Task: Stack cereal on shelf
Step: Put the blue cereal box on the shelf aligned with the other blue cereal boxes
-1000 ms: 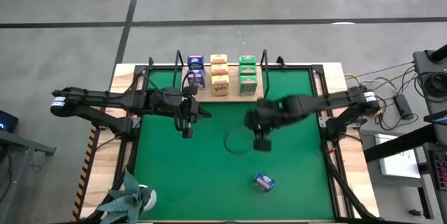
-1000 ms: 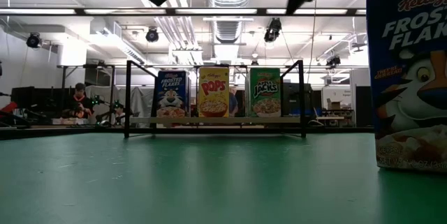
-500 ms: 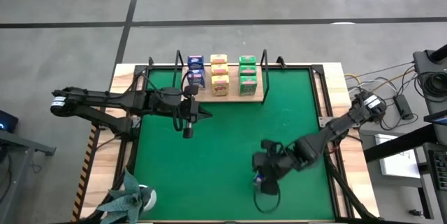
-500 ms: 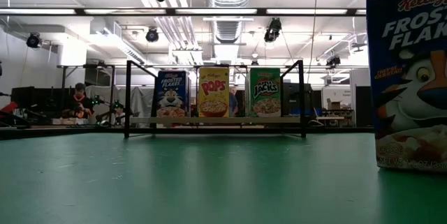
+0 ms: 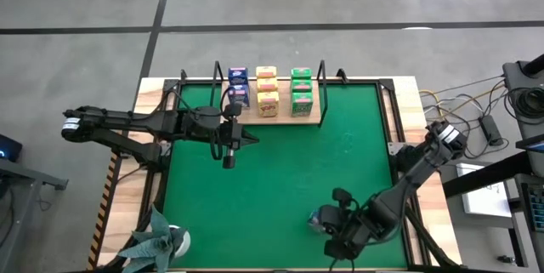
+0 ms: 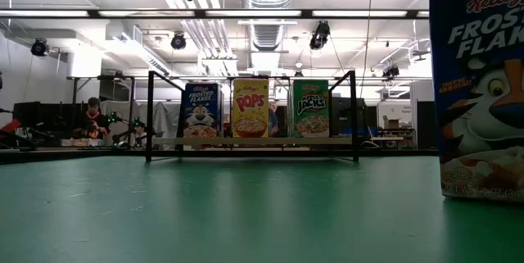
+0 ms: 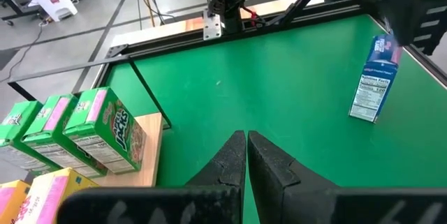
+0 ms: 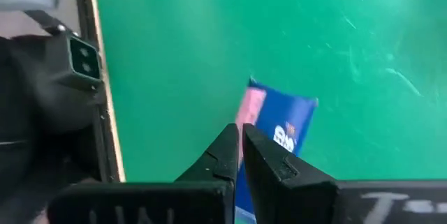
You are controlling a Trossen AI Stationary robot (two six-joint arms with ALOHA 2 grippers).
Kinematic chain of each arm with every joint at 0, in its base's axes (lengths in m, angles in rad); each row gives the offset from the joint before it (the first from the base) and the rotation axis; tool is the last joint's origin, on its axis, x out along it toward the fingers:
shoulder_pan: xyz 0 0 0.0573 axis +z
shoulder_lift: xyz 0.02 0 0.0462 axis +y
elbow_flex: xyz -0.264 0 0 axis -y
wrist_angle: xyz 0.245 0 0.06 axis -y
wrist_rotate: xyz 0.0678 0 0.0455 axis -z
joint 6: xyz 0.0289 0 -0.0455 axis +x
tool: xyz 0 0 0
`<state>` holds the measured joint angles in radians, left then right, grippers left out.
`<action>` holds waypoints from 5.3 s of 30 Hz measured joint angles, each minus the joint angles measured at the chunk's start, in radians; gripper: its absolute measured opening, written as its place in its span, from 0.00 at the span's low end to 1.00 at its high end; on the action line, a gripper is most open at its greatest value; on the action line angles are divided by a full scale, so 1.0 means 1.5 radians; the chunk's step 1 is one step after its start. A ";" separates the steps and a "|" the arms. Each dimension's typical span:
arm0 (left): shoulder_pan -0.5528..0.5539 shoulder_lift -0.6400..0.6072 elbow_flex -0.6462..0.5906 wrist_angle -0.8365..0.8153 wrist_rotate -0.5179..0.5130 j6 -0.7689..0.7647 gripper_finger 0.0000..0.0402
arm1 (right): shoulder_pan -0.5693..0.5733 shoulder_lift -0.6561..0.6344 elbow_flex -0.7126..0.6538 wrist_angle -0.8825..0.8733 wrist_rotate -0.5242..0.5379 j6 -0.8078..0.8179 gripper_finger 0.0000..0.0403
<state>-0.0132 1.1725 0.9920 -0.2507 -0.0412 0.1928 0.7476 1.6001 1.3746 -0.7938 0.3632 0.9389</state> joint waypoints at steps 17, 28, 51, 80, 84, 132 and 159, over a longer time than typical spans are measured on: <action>0.000 0.000 0.000 0.013 0.000 0.005 0.00 | 0.013 -0.002 0.000 -0.077 0.021 0.046 0.07; 0.000 0.000 0.000 0.026 0.000 0.005 0.00 | 0.013 -0.002 0.000 -0.077 0.020 0.084 0.47; 0.000 0.000 0.000 0.034 0.000 0.005 0.00 | 0.013 0.053 0.000 -0.076 -0.032 0.112 0.50; -0.001 -0.037 -0.025 0.061 0.047 0.070 0.00 | -0.130 0.047 0.089 -0.061 -0.002 -0.207 0.39; -0.001 -0.083 -0.072 0.101 0.047 0.064 0.00 | -0.175 0.047 0.107 -0.056 -0.015 -0.296 0.40; 0.001 -0.372 -0.255 0.279 -0.038 0.157 0.00 | -0.652 0.365 0.571 -0.020 -0.269 -0.975 0.38; 0.001 -0.371 -0.255 0.271 -0.038 0.160 0.00 | -0.685 0.426 0.593 0.009 -0.300 -1.011 0.57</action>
<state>-0.0113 0.6155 0.6098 0.1552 -0.0982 0.4332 -0.2803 2.2391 2.2639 -0.7802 -0.0868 -0.5770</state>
